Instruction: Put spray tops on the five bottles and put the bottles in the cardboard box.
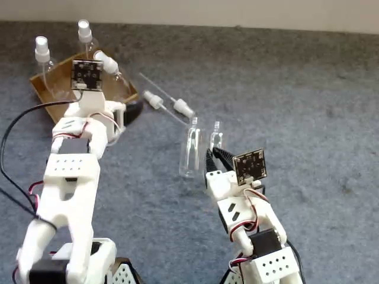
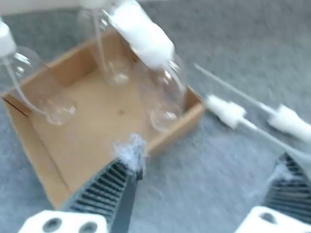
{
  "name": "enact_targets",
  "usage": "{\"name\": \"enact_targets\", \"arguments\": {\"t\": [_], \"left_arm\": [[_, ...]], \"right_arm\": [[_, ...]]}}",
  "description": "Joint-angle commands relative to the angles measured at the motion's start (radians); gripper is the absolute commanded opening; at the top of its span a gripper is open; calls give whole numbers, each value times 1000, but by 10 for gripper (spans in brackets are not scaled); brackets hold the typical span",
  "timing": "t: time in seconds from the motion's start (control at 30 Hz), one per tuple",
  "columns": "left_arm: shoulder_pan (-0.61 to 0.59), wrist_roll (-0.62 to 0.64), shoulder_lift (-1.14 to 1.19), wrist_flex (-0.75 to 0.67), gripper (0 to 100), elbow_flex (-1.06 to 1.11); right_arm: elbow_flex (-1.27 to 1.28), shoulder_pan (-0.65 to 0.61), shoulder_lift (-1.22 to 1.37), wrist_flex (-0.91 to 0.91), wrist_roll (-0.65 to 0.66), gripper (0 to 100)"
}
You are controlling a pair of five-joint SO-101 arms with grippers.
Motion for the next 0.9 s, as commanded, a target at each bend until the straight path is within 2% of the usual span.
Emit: {"name": "enact_targets", "arguments": {"t": [0.0, 0.2, 0.43, 0.67, 0.87], "left_arm": [[120, -6, -128, 250, 372, -13], [245, 3, -120, 523, 372, -170], [318, 112, 99, 790, 372, -473], [392, 114, 426, 919, 372, -742], [404, 114, 693, 930, 372, -957]], "right_arm": [[159, 104, -10, 7, -6, 37], [159, 211, -12, 5, -3, 39], [159, 295, -12, 5, -6, 39], [159, 294, -12, 4, -3, 39], [159, 294, -12, 2, -2, 39]]}}
